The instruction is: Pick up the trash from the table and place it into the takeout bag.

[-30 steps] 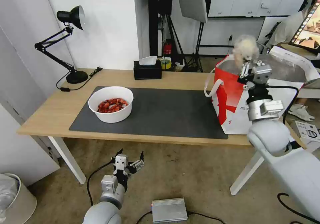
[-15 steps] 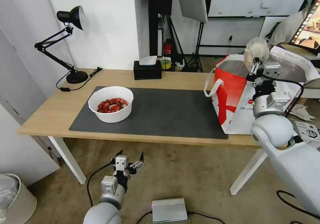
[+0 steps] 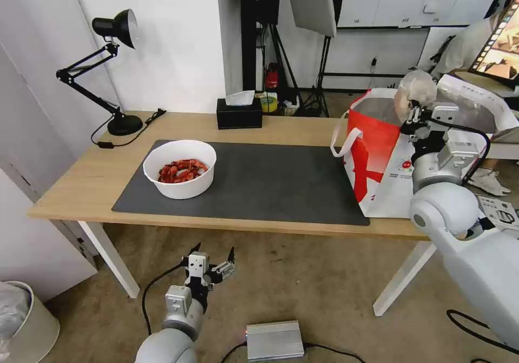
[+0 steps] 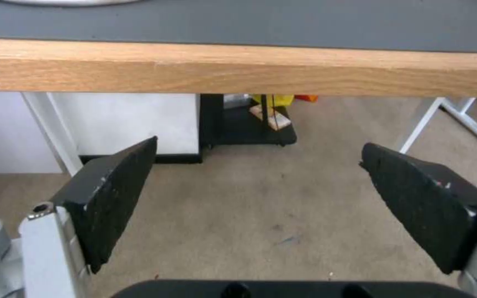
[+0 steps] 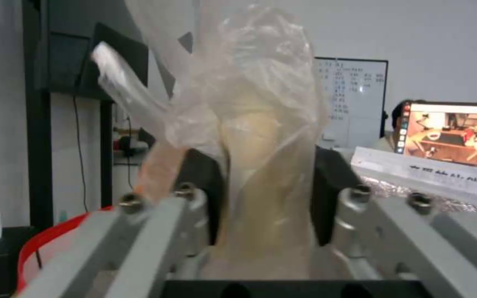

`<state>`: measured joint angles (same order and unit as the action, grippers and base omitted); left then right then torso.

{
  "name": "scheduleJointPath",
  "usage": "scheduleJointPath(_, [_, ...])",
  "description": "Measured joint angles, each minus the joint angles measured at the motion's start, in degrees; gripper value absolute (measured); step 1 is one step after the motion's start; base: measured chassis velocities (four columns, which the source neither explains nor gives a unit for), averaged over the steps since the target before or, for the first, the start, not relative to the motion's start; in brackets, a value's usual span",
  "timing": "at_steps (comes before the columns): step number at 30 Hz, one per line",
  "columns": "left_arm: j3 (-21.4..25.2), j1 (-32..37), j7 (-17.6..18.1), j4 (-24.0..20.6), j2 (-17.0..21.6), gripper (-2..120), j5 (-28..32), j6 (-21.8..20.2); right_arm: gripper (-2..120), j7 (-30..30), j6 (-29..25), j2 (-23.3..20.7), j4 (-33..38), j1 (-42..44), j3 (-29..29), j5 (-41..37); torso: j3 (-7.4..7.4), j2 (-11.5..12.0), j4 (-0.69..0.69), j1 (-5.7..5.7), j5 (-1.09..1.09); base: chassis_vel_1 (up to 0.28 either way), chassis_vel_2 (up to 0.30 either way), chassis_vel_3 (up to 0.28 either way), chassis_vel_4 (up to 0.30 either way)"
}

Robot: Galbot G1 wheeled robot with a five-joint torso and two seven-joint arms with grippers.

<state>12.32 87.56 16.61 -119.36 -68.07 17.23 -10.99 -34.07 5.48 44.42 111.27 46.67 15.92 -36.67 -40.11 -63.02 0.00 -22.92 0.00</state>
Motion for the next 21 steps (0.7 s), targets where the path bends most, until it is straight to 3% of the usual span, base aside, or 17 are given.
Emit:
scheduleJointPath(8, [0.0,0.5,0.0,-0.4,0.0,100,-0.2,0.0,61,-0.6,0.3,-0.3,0.7,0.9,0.8,-0.1,0.0,0.0,0.0,0.0,0.0,0.0,0.0,0.0,0.0])
scheduleJointPath(10, [0.0,0.7,0.0,-0.5,0.0,100,-0.4,0.0,75,-0.9,0.5,-0.4,1.2,1.5,1.3,-0.8,0.0,0.0,0.0,0.0,0.0,0.0,0.0,0.0,0.0])
scheduleJointPath(14, [0.0,0.9,0.0,-0.6,-0.1,100,-0.6,0.0,83,-0.9,0.6,-0.6,1.2,1.8,1.8,-1.0,0.0,0.0,0.0,0.0,0.0,0.0,0.0,0.0,0.0])
scheduleJointPath(16, [0.0,1.0,0.0,-0.6,-0.3,100,-0.8,0.0,94,-1.0,0.6,-0.9,1.3,2.0,2.1,-1.1,0.0,0.0,0.0,0.0,0.0,0.0,0.0,0.0,0.0])
scheduleJointPath(21, [0.0,1.2,0.0,-0.7,-0.6,100,-1.3,0.0,100,-0.9,0.5,-1.1,1.6,2.1,2.2,-1.4,0.0,0.0,0.0,0.0,0.0,0.0,0.0,0.0,0.0])
